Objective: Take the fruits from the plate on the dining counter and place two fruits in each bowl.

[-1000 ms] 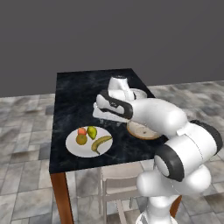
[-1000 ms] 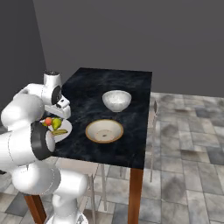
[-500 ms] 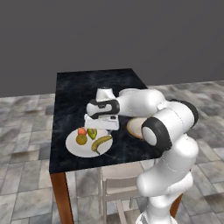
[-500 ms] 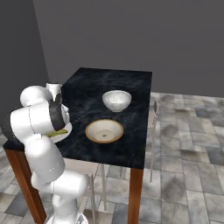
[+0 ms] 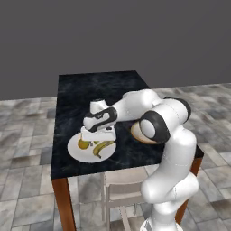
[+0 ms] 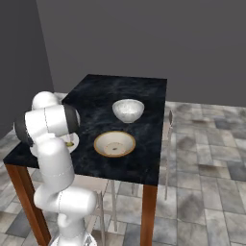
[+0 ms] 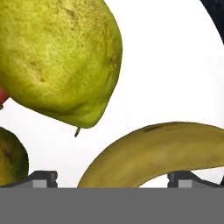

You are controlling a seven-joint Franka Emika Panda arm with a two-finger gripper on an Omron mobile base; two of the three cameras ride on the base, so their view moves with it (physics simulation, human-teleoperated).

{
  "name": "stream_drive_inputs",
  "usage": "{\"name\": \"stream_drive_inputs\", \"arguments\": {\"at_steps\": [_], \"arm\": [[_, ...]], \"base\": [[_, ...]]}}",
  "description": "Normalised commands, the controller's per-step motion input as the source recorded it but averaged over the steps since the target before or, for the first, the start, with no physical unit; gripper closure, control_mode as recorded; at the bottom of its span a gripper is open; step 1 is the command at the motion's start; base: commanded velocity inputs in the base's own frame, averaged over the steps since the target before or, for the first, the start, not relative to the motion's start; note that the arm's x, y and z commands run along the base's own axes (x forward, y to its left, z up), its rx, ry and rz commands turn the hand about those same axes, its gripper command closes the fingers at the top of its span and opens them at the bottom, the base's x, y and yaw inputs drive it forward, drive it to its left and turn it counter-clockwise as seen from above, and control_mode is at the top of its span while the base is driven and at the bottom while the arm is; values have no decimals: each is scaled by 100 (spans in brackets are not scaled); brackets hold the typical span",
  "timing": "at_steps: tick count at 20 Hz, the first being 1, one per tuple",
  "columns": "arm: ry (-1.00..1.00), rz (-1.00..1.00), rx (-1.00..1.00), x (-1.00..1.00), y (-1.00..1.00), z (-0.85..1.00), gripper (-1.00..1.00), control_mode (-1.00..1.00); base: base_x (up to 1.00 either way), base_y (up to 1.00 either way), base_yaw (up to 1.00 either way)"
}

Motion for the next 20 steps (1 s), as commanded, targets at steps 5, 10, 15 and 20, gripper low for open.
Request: {"name": "stream_drive_inputs", "arguments": {"at_steps": [5, 10, 15, 20], "arm": [[4, 0, 0, 0, 0, -16, -100, -100], [2, -2, 0, -39, -6, -14, -100, -100], [0, -1, 0, -41, -1, -4, -100, -100], [-8, 0, 0, -1, -4, -11, -100, -100]], "base": [[0, 0, 0], [0, 0, 0], [0, 0, 0], [0, 0, 0]]}}
